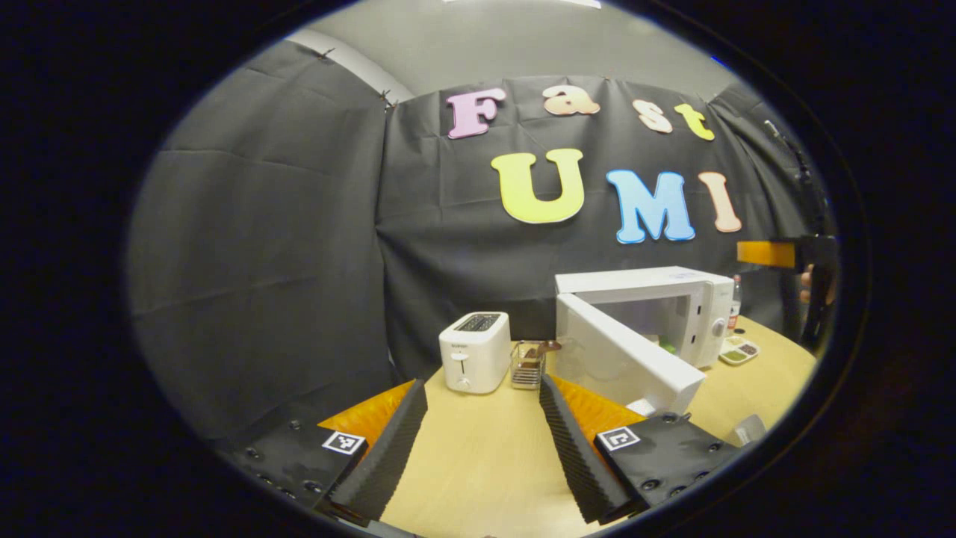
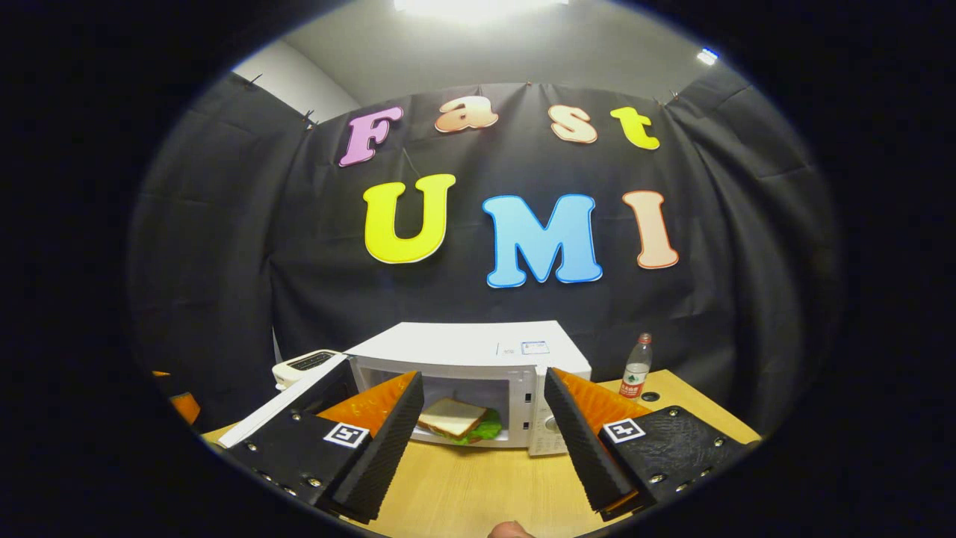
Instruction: Open the microwave oven with the left hand, put the food in, and close the microwave oven.
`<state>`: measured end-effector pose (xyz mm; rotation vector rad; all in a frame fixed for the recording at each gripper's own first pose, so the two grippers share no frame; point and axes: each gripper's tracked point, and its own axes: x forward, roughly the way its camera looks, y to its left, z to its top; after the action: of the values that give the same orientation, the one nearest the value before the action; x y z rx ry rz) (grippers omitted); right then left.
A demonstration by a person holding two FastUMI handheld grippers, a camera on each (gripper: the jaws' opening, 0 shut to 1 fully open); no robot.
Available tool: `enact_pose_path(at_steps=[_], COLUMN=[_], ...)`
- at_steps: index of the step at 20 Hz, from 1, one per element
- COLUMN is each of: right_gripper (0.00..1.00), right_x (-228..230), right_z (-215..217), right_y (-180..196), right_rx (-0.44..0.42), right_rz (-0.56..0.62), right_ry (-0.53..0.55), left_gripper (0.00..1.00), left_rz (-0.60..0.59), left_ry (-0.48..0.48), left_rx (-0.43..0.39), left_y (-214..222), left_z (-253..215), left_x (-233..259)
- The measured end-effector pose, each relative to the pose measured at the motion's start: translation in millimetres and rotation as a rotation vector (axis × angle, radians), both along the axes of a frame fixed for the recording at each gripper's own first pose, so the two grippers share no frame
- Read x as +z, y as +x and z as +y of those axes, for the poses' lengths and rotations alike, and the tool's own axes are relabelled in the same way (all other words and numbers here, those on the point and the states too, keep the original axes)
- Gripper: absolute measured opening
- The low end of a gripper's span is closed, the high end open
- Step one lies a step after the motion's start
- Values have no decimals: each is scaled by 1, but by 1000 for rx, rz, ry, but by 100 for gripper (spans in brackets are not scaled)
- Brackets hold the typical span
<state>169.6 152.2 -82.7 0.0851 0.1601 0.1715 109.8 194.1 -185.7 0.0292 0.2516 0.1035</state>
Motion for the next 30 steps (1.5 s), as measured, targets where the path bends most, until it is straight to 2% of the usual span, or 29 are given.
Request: enact_pose_path(at_steps=[4,7,9,11,13,17,19,21,22,26,30], right_gripper=[98,98,98,98,98,98,98,98,98,98,98], right_x=[13,18,18,19,18,18,16,18,20,22,18], right_z=[-31,-57,-71,-83,-96,-119,-128,-138,-143,-157,-164], right_y=[-42,-67,-81,-93,-102,-119,-125,-131,-134,-143,-143], right_rx=[0,-22,-28,-37,-55,-67,-64,-65,-67,-64,-59], right_rz=[-9,-13,-10,-6,-1,1,8,3,-2,-5,11], right_ry=[2,-12,-21,-26,-28,-32,-32,-34,-36,-19,-29], left_gripper=[97,99,96,89,77,36,8,5,10,7,7], left_rz=[35,57,70,75,73,108,129,130,130,134,145], left_ry=[-15,-32,-47,-66,-61,-27,-7,-19,-26,-4,-39], left_rx=[18,30,39,30,24,-19,-19,-32,-40,-57,-90], left_y=[-10,-12,-12,-12,-15,-10,-13,-12,-13,-13,-8], left_z=[-13,-24,-33,-45,-55,-83,-93,-101,-106,-123,-148], left_x=[-25,-37,-44,-48,-52,-60,-64,-62,-61,-60,-61])
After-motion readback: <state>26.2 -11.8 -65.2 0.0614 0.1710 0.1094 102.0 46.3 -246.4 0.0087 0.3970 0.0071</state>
